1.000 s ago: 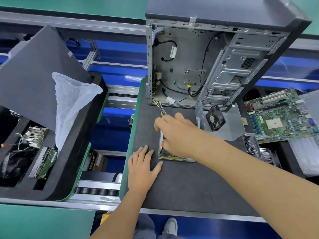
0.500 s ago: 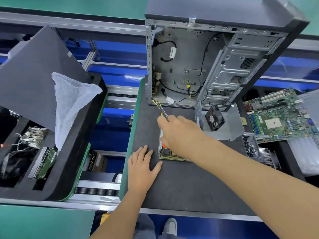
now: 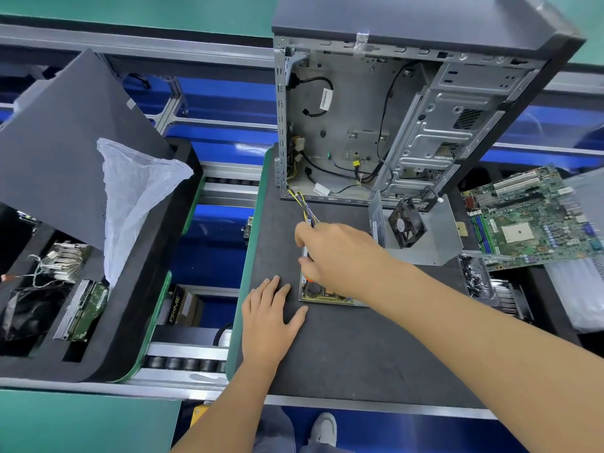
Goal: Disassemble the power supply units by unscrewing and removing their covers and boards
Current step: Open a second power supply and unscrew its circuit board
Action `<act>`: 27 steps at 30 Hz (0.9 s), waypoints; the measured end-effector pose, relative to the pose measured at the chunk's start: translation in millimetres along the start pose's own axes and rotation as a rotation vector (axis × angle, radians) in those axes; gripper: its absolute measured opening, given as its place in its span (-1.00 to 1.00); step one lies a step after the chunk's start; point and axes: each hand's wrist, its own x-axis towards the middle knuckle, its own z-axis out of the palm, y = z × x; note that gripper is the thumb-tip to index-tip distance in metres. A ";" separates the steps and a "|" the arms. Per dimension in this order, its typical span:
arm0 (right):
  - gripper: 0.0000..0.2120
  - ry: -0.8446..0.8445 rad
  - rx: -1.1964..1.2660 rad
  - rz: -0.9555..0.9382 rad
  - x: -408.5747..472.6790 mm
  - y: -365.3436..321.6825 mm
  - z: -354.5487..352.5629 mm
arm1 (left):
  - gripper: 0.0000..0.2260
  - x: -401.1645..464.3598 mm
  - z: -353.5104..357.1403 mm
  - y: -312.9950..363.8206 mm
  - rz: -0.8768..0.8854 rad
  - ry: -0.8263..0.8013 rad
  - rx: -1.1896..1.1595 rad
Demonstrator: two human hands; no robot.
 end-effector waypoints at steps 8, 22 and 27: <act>-0.50 -0.031 -0.214 0.127 -4.7 -7.1 -3.3 | -0.52 -0.3 -1.0 -0.4 0.000 -0.015 0.013; -0.51 -0.026 -0.090 0.178 -6.7 -3.3 -1.2 | -0.52 -0.5 0.6 -1.0 -0.008 -0.013 0.008; -0.77 -0.007 0.059 0.070 -7.6 3.8 0.1 | -0.52 -0.4 -0.5 -0.4 -0.006 -0.011 0.004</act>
